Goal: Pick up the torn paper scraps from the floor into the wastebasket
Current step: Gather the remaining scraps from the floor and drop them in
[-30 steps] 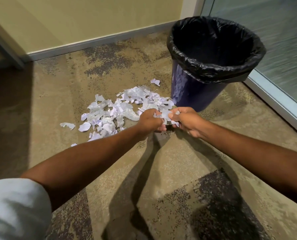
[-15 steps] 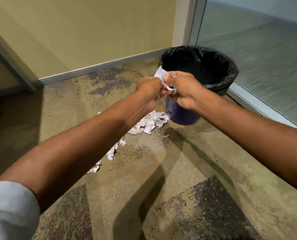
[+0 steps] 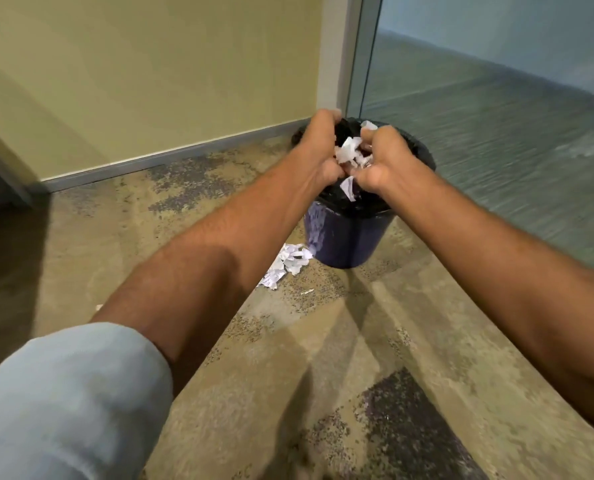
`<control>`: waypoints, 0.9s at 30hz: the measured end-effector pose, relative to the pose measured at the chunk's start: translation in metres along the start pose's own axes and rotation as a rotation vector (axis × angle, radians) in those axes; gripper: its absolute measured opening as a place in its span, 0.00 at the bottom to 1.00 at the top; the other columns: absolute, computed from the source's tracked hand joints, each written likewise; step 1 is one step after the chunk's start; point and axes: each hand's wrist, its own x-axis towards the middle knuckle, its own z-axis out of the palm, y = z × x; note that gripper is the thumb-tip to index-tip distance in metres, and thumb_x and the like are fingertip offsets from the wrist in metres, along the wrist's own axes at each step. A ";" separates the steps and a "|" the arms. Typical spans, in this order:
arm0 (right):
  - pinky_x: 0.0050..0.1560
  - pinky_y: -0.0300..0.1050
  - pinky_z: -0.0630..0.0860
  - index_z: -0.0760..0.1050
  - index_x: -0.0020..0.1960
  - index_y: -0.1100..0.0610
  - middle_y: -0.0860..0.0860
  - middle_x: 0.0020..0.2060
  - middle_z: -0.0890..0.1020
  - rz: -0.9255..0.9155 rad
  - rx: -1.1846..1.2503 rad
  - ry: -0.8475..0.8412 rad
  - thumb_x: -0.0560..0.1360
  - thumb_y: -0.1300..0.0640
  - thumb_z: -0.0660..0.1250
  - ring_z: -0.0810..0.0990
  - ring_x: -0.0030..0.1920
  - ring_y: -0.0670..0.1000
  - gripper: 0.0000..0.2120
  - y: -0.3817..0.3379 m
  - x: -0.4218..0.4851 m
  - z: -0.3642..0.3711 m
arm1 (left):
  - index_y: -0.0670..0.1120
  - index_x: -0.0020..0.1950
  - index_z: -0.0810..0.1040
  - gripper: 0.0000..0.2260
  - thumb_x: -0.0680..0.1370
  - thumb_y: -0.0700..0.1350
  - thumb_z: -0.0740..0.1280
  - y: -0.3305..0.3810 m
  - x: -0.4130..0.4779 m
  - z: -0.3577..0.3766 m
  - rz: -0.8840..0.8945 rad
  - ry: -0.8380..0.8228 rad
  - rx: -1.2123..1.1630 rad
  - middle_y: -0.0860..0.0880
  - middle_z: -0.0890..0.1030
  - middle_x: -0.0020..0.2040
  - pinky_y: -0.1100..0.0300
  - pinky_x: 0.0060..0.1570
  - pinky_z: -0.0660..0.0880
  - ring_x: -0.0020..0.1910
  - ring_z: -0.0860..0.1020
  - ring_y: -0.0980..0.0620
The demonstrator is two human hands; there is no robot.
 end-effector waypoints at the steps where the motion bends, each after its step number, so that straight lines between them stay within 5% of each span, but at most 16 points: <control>1: 0.42 0.56 0.83 0.73 0.51 0.61 0.59 0.42 0.80 0.036 0.060 -0.012 0.85 0.60 0.60 0.84 0.36 0.59 0.06 -0.001 -0.003 -0.001 | 0.39 0.39 0.68 0.18 0.87 0.45 0.56 0.003 -0.006 0.002 -0.019 -0.035 -0.029 0.44 0.73 0.17 0.64 0.15 0.69 0.12 0.73 0.50; 4: 0.56 0.62 0.82 0.75 0.54 0.63 0.61 0.49 0.84 0.079 0.142 -0.043 0.86 0.55 0.62 0.85 0.45 0.61 0.11 -0.003 -0.012 -0.007 | 0.38 0.41 0.68 0.22 0.88 0.52 0.56 0.006 -0.019 0.005 -0.036 -0.083 -0.045 0.45 0.70 0.14 0.63 0.09 0.64 0.10 0.71 0.50; 6: 0.50 0.61 0.81 0.74 0.51 0.62 0.60 0.45 0.82 0.083 0.129 -0.056 0.87 0.54 0.62 0.83 0.44 0.61 0.12 -0.006 -0.017 -0.010 | 0.37 0.43 0.69 0.22 0.88 0.53 0.57 0.005 -0.012 0.002 -0.079 -0.128 -0.092 0.40 0.73 0.17 0.64 0.10 0.65 0.16 0.77 0.47; 7: 0.48 0.62 0.80 0.73 0.50 0.62 0.60 0.44 0.81 0.085 0.125 -0.075 0.87 0.54 0.61 0.82 0.44 0.62 0.13 -0.008 -0.020 -0.010 | 0.36 0.47 0.72 0.22 0.87 0.54 0.58 0.006 -0.007 -0.001 -0.087 -0.124 -0.114 0.33 0.79 0.27 0.63 0.17 0.74 0.28 0.84 0.44; 8: 0.50 0.63 0.78 0.72 0.49 0.62 0.59 0.45 0.79 0.096 0.128 -0.089 0.87 0.53 0.61 0.81 0.46 0.62 0.13 -0.008 -0.022 -0.010 | 0.35 0.56 0.74 0.22 0.86 0.56 0.60 0.007 -0.003 -0.004 -0.094 -0.114 -0.145 0.27 0.82 0.45 0.59 0.35 0.84 0.47 0.85 0.40; 9: 0.56 0.64 0.76 0.72 0.49 0.61 0.58 0.47 0.77 0.099 0.118 -0.094 0.87 0.53 0.61 0.80 0.50 0.62 0.13 -0.009 -0.024 -0.009 | 0.35 0.67 0.73 0.25 0.85 0.57 0.62 0.008 0.003 -0.008 -0.101 -0.097 -0.158 0.27 0.76 0.65 0.52 0.60 0.82 0.67 0.77 0.35; 11: 0.72 0.63 0.69 0.74 0.56 0.62 0.61 0.57 0.76 0.090 0.104 -0.115 0.87 0.53 0.62 0.76 0.61 0.61 0.11 -0.010 -0.020 -0.009 | 0.38 0.77 0.68 0.29 0.84 0.58 0.63 0.009 0.010 -0.017 -0.084 -0.081 -0.115 0.33 0.62 0.81 0.41 0.77 0.65 0.81 0.61 0.33; 13: 0.79 0.61 0.62 0.72 0.71 0.61 0.60 0.75 0.70 0.054 0.062 -0.127 0.87 0.52 0.62 0.68 0.77 0.60 0.17 -0.012 -0.018 -0.011 | 0.38 0.77 0.69 0.27 0.85 0.56 0.62 0.012 0.014 -0.029 -0.052 -0.083 -0.076 0.34 0.66 0.79 0.42 0.76 0.69 0.79 0.65 0.33; 15: 0.79 0.60 0.63 0.69 0.77 0.61 0.60 0.80 0.67 0.020 0.008 -0.107 0.87 0.49 0.62 0.64 0.81 0.61 0.23 -0.012 -0.009 -0.014 | 0.39 0.74 0.72 0.23 0.86 0.55 0.62 0.017 0.015 -0.048 -0.011 -0.065 -0.009 0.36 0.75 0.72 0.45 0.69 0.77 0.71 0.76 0.36; 18: 0.61 0.52 0.80 0.79 0.62 0.60 0.59 0.62 0.80 -0.012 -0.065 -0.112 0.86 0.48 0.62 0.80 0.66 0.59 0.16 -0.012 -0.002 -0.021 | 0.41 0.65 0.76 0.14 0.87 0.50 0.61 0.022 0.012 -0.083 0.008 -0.047 0.087 0.42 0.82 0.58 0.48 0.58 0.84 0.57 0.84 0.43; 21: 0.43 0.44 0.83 0.79 0.50 0.57 0.53 0.43 0.83 -0.037 -0.169 -0.205 0.86 0.52 0.63 0.84 0.44 0.51 0.11 -0.003 -0.012 -0.024 | 0.42 0.61 0.77 0.09 0.87 0.44 0.60 0.024 -0.006 -0.118 0.009 -0.059 0.233 0.45 0.82 0.46 0.49 0.55 0.85 0.50 0.84 0.45; 27: 0.39 0.41 0.82 0.82 0.56 0.63 0.55 0.39 0.85 -0.060 -0.582 -0.547 0.81 0.63 0.70 0.83 0.35 0.48 0.05 0.063 -0.050 -0.033 | 0.38 0.62 0.77 0.08 0.85 0.40 0.64 -0.022 -0.033 -0.207 0.029 -0.067 0.570 0.40 0.83 0.48 0.50 0.45 0.84 0.43 0.83 0.44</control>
